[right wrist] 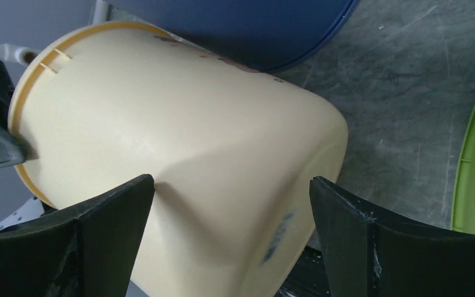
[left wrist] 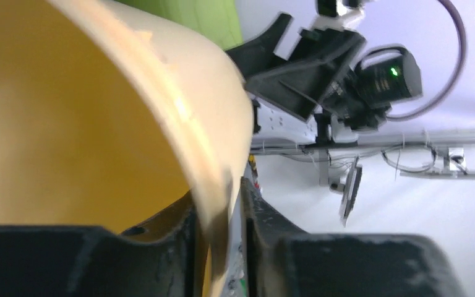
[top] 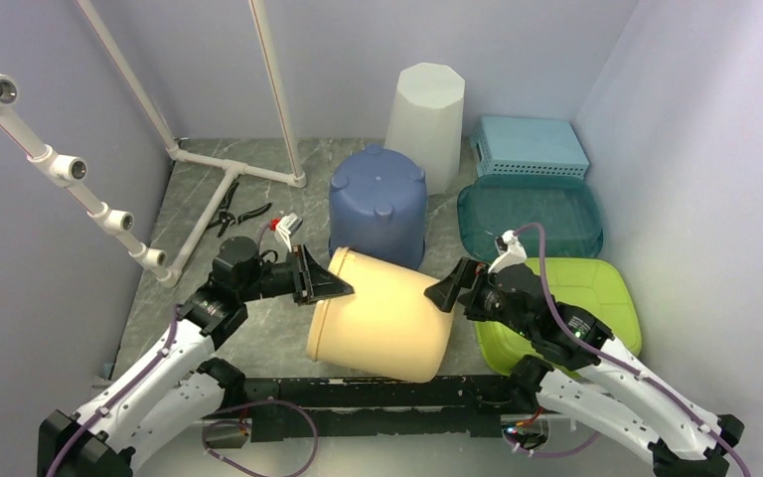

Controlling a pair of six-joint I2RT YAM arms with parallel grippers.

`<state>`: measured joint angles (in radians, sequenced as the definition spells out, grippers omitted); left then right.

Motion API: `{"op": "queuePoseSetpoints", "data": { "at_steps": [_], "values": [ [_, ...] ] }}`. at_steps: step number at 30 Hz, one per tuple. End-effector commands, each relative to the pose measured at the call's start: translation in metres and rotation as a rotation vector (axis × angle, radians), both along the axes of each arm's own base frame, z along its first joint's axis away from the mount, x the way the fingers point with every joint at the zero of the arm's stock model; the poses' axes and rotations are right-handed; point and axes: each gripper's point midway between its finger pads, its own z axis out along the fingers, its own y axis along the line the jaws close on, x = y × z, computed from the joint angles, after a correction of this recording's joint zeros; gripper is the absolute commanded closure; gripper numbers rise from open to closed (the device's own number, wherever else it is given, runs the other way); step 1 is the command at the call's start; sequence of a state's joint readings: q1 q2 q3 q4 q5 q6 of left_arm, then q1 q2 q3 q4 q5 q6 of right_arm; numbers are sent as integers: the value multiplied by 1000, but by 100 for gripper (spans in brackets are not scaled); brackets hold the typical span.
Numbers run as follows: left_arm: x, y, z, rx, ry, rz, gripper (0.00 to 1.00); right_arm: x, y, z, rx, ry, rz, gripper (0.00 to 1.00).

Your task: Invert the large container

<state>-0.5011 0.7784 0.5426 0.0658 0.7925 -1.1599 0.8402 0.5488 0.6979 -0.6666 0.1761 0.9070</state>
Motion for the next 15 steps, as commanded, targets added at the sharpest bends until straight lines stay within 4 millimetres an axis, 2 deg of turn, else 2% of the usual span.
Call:
{"op": "queuePoseSetpoints", "data": {
  "at_steps": [1,4,5,9,11,15],
  "values": [
    [18,16,-36,198,13,158,64,-2,-1,-12,-33,59,-15,0],
    [22,30,-44,304,-7,214,45,-2,-2,-12,-23,59,-27,0],
    [24,33,-45,334,-15,223,43,-1,-4,-11,-23,58,-37,0],
    [26,40,-51,445,-18,211,42,-3,-2,-10,-14,60,-28,0],
    [28,45,-55,510,-15,208,34,-4,-2,-13,-26,77,-23,0],
    [30,50,-46,567,-41,204,29,-8,-2,-19,-38,99,-11,0]
  ]
}}
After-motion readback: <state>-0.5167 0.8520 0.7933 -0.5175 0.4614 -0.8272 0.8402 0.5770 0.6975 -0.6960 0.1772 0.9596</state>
